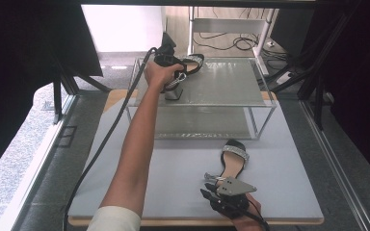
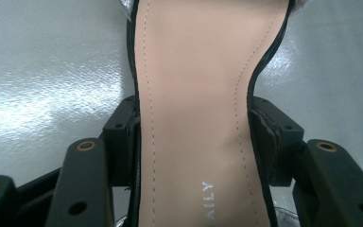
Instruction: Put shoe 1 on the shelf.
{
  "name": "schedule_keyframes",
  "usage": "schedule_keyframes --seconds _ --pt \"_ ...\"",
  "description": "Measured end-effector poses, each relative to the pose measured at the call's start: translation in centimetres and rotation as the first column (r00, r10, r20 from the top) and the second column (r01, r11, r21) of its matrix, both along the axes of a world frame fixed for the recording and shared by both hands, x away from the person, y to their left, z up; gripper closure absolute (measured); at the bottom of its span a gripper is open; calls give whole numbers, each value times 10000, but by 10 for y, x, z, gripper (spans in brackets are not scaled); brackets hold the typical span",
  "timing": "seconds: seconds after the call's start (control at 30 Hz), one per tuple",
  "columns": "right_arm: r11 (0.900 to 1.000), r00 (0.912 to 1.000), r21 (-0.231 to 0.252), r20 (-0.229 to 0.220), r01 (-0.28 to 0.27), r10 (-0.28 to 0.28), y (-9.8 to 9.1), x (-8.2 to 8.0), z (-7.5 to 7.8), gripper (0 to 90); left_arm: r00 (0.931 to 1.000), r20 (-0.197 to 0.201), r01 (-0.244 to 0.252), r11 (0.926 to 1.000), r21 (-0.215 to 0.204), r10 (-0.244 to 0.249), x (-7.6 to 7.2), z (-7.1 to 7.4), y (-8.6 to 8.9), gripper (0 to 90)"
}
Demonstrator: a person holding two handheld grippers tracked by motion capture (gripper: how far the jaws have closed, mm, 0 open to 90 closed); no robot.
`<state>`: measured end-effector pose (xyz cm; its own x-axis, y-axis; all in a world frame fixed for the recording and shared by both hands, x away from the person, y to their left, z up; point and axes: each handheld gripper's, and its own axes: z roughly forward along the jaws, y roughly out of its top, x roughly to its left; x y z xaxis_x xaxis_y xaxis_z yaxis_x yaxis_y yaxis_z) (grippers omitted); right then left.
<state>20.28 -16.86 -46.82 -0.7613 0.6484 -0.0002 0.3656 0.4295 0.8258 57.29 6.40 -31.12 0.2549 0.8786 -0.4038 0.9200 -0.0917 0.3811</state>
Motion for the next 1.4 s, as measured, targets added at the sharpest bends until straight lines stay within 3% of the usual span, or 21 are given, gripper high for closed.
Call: schedule_keyframes --seconds 0.17,0.27,0.3,0.43,0.5,0.57,0.67,0.8,0.9,0.97,1.1,1.2,1.4 --pt "10000 10000 -50 41 -15 15 0 0 -1 717 9999 -33 -161 9996 218 161 0 -4 -5 414" --pt "10000 10000 -56 73 -46 46 1 -1 0 715 9999 -38 -109 9999 -13 109 -1 -2 -6 392" --pt "10000 10000 -52 68 -47 48 1 -2 1 714 9998 -189 31 10000 -82 -32 -1 -3 -7 337" --pt "9999 10000 -105 45 -75 76 3 -3 0 708 9998 219 -29 9994 -335 37 -5 2 -5 237" --pt "9999 10000 -131 75 -65 66 2 -2 0 707 9962 840 -181 9978 -638 234 -10 12 -1 240" --pt "9999 10000 -133 73 -29 30 2 -2 0 707 9929 1188 15 9960 -888 91 -15 20 4 231" --pt "10000 10000 -64 84 25 -25 1 -1 0 705 9853 1701 335 9953 -910 -176 -26 32 10 230" --pt "9998 9998 98 -28 198 -198 -4 2 0 705 9665 2467 996 9895 -1049 -712 -49 52 20 226" --pt "9994 9996 178 -46 288 -287 -7 3 1 708 9565 2697 1545 9771 -1464 -1109 -67 61 30 224" --pt "9991 9994 232 -40 354 -353 -8 5 1 718 9478 2877 1866 9709 -1500 -1377 -81 66 37 225" --pt "9986 9989 285 -189 445 -440 -12 8 -1 757 9338 3130 2315 9599 -1581 -1737 -103 66 53 228" --pt "9983 9984 338 -315 478 -467 -15 11 -1 792 9291 3133 2529 9559 -1496 -1968 -114 61 63 226" --pt "9978 9980 432 -409 495 -477 -20 14 0 829 9119 3222 3172 9347 -1605 -2541 -130 50 74 235"
